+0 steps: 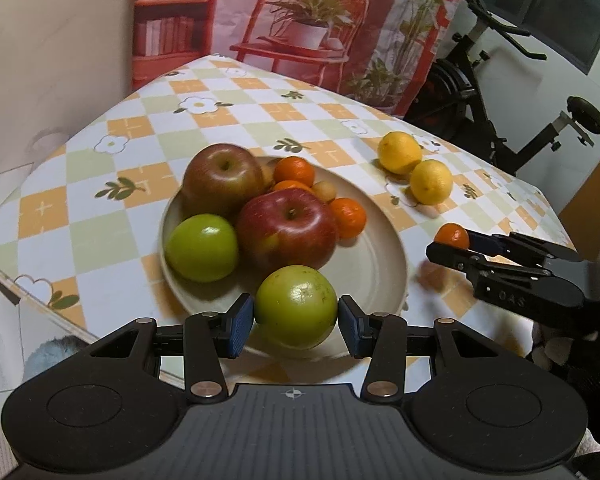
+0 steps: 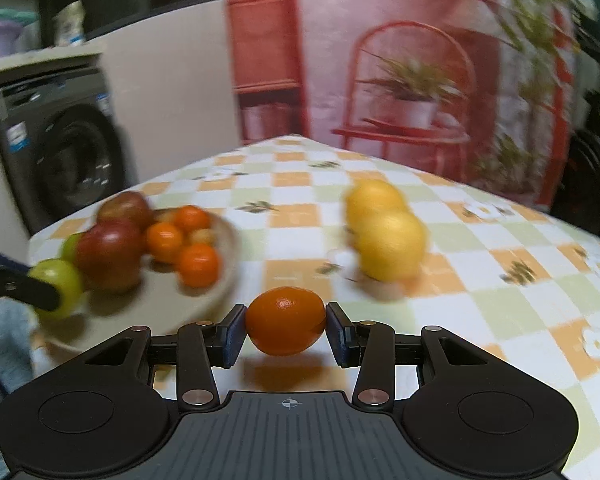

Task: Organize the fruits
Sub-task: 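Carry both fruits to the plate, lower them and open both tools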

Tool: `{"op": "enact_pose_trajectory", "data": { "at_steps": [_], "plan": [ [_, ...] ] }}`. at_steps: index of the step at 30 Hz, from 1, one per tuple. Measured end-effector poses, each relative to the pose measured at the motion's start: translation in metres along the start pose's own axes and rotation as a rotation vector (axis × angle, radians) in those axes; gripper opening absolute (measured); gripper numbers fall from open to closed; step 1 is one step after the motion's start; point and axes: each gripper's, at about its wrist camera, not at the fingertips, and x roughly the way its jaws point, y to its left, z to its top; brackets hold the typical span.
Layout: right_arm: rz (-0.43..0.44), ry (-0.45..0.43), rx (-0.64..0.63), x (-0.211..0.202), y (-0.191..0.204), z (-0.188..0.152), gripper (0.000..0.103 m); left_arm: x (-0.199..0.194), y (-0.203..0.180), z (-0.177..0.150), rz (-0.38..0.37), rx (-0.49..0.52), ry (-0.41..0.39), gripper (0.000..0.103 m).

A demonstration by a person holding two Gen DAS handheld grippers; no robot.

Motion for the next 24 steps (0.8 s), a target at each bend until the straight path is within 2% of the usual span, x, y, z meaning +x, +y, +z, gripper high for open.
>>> {"op": "enact_pose_trajectory", "data": {
  "at_steps": [5, 10, 24],
  "plan": [
    [0.053, -0.001, -0.085, 0.001, 0.031, 0.012, 0.039, 0.000, 0.010, -0.003, 0.016, -0.021, -0.008, 0.049],
    [0.103, 0.023, -0.119, 0.006, 0.049, 0.020, 0.039, 0.001, 0.013, -0.003, 0.028, -0.023, -0.018, 0.049],
    [0.222, 0.097, -0.217, 0.016, 0.089, 0.014, 0.039, 0.004, 0.019, -0.002, 0.021, -0.042, -0.026, 0.049]
  ]
}}
